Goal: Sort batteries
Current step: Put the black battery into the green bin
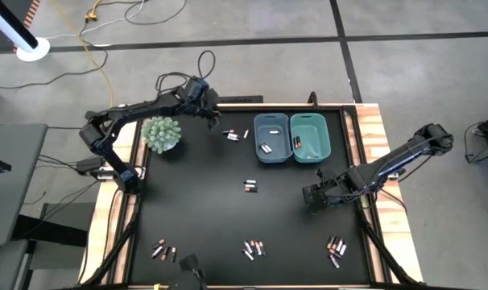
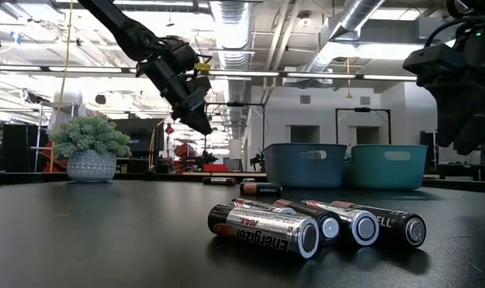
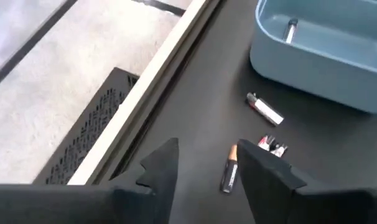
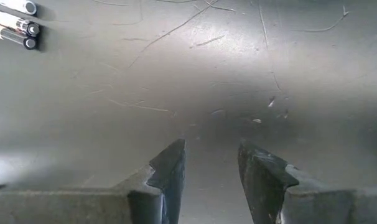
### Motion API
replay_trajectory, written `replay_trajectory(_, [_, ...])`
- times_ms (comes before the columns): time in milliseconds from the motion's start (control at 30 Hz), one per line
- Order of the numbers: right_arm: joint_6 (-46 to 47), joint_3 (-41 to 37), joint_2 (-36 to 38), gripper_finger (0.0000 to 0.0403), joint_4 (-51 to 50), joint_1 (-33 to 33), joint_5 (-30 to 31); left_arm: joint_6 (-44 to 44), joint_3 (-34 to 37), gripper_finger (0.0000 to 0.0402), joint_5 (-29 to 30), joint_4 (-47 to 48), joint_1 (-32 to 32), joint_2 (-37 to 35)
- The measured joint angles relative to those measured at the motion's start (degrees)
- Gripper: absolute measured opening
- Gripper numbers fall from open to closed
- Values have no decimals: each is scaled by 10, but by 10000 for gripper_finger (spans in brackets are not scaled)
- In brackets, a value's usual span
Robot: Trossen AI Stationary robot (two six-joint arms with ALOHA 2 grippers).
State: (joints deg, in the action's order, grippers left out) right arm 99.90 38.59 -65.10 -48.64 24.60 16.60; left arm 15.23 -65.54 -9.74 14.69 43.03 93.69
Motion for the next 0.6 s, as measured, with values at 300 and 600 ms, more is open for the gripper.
replay_trajectory(300, [0, 0, 0, 163, -1, 0, 0, 132, 29, 164, 1, 10, -16, 2])
replay_trajectory(600, [1, 0, 0, 163, -1, 0, 0, 152, 116, 161, -1, -109, -26, 2])
